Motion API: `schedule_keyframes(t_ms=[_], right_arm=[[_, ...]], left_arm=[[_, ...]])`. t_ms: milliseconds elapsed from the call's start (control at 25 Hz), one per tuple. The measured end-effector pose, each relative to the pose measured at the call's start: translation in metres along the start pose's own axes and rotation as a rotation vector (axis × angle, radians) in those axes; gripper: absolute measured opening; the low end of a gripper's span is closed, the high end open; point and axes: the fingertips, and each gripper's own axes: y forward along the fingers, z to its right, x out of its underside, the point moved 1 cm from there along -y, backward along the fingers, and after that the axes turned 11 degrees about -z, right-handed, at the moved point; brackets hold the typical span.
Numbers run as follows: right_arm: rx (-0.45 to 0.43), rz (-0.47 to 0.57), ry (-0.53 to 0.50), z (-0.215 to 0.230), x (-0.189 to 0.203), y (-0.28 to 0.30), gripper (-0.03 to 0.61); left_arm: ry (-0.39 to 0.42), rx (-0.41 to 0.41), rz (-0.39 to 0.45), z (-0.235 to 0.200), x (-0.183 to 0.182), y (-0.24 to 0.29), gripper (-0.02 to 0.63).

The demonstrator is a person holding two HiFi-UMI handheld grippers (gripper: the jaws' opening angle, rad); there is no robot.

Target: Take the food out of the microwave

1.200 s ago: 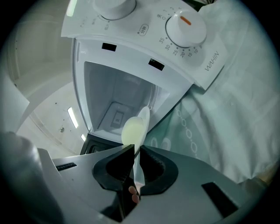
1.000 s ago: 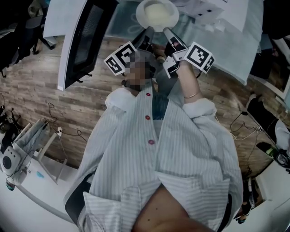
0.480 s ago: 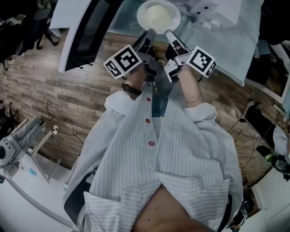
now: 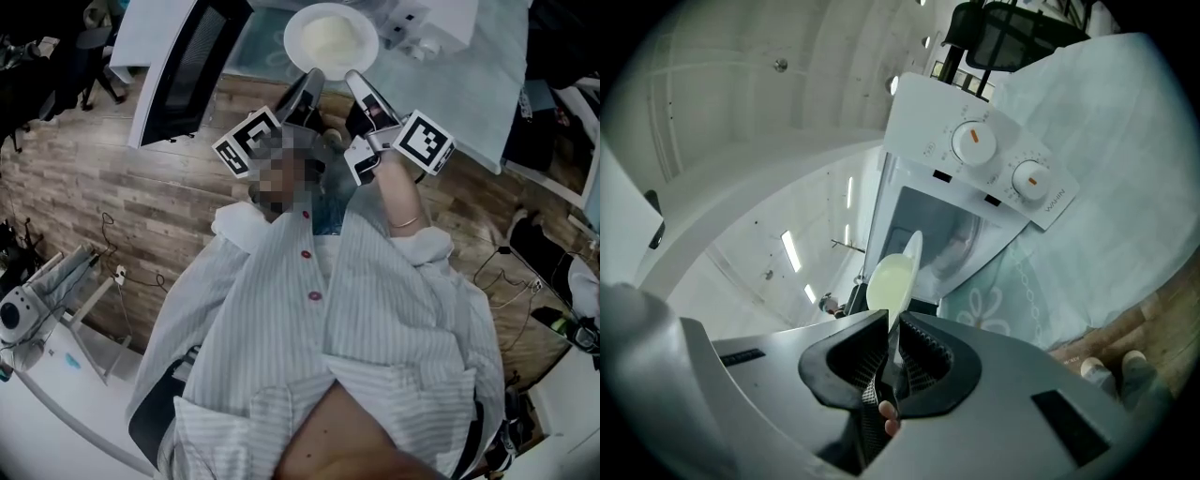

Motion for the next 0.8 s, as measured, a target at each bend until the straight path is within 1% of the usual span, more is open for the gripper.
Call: schedule_keyframes(t_ms=[80, 240, 520, 800], right_arm=[[-0.004, 0.001, -0.044, -0.009, -0.003, -0.003, 0.06], [-0.01, 0.02, -0.053, -0.022, -0.008, -0.008, 0.058], [-0.034, 0.062, -0.059, -0.044, -0.016, -0.012, 0.058], [-0.056, 0.089, -0.062, -0.06, -0.013, -0.01, 0.057]], left_arm=[[0.017, 0.008, -0.006, 0.009, -0.002, -0.003, 0.045], [0.054, 0.032, -0.034, 0.024, -0.009, -0.006, 0.044], [0.055, 0.089, -0.042, 0.044, -0.02, -0.01, 0.044], [0.069, 0.113, -0.065, 0.051, -0.028, -0.02, 0.044]])
